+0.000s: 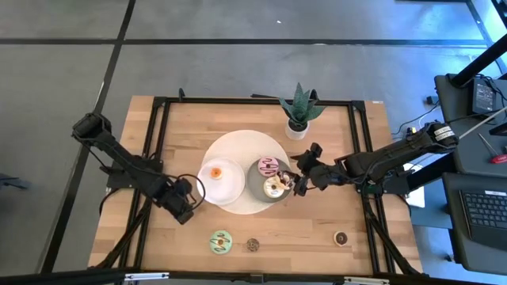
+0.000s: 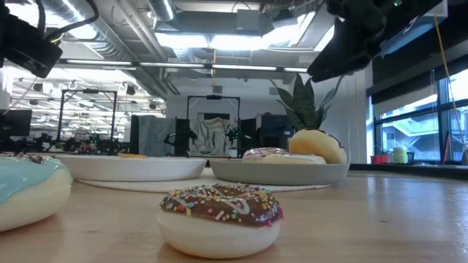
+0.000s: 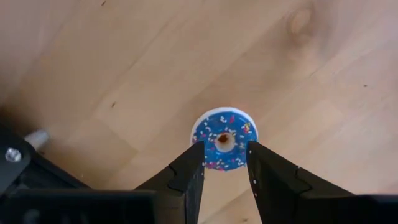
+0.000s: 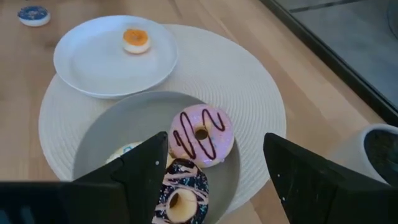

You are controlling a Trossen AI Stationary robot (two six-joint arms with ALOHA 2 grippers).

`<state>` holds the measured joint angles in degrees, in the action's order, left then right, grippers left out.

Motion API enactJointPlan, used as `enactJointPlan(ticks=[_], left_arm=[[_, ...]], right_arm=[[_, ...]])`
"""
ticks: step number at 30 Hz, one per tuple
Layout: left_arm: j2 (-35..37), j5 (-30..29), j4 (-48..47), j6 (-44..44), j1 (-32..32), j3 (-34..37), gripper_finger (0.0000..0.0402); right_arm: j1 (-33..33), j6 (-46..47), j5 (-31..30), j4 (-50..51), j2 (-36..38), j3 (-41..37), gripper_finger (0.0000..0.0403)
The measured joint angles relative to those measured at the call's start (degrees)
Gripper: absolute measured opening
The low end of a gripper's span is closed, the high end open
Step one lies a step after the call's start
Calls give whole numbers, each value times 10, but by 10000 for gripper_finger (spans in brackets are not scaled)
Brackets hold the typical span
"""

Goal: Pick & Place donuts
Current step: Put the small blue donut on the white plate

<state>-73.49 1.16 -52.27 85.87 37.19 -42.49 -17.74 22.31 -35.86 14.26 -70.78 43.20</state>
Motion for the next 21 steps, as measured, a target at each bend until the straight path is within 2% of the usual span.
enactJointPlan(ticks=[9, 21], left_arm=[[0, -29, 0, 79, 36, 0, 115], [-32, -31, 1, 90, 53, 0, 113]], right_arm=[[1, -20, -1, -12, 0, 0, 266], [1, -16, -1, -12, 0, 0, 266]])
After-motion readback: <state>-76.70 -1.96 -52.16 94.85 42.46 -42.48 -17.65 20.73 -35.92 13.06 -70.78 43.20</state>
